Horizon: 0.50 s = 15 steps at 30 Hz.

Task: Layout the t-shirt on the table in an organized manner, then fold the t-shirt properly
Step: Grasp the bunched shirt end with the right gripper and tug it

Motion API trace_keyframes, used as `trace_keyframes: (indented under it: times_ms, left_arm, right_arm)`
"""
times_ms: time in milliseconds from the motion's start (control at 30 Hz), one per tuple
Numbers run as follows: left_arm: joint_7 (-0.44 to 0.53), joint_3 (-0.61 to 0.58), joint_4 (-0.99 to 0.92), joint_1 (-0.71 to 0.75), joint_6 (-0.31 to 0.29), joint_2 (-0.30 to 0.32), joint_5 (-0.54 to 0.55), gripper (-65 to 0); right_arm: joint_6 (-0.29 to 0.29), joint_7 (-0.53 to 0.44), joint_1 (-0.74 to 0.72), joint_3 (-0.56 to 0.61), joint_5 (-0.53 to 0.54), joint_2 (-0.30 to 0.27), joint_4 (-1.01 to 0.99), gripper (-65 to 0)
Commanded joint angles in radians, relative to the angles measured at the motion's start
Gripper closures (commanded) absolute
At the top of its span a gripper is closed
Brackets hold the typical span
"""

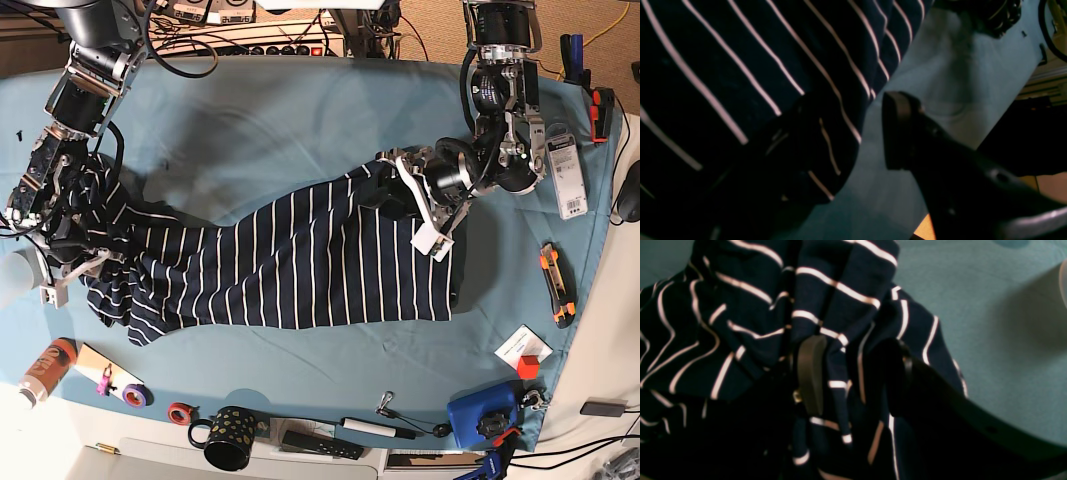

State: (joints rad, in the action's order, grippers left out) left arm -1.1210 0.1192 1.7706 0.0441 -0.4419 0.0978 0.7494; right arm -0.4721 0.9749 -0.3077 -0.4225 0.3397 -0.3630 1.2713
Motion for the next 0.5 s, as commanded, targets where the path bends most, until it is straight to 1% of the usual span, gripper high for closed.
trace_keyframes:
  times_ms: [0,100,167,267,333,467]
  left_arm:
    - [0.022,0.002,0.018,-0.014,-0.005,0.002,0.022,-30.9]
    - [0.022,0.002,0.018,-0.014,-0.005,0.002,0.022,-30.9]
    - [0.022,0.002,0.018,-0.014,-0.005,0.002,0.022,-30.9]
    - [0.023,0.002,0.018,-0.014,-0.005,0.002,0.022,-30.9]
    - [0.022,0.002,0.018,-0.014,-0.005,0.002,0.022,-30.9]
    - [0.022,0.002,0.018,-0.014,-0.005,0.002,0.022,-30.9]
  right_arm:
    - [-0.006,-0.028,-0.028,-0.002,0.012,-0.017,0.017,-27.6]
    - [-0.006,-0.024,-0.031,-0.002,0.041,-0.016,0.017,-27.6]
    - [-0.011,-0.002,-0.031,-0.002,0.075,-0.016,0.017,-27.6]
    - [-0.058,0.028,-0.031,-0.002,0.129,-0.016,0.017,-26.4]
    - [-0.076,0.030,-0.031,-0.002,0.147,-0.016,0.018,-19.0]
    - [-0.077,0.043,-0.031,-0.002,0.150,-0.016,0.042,-2.2]
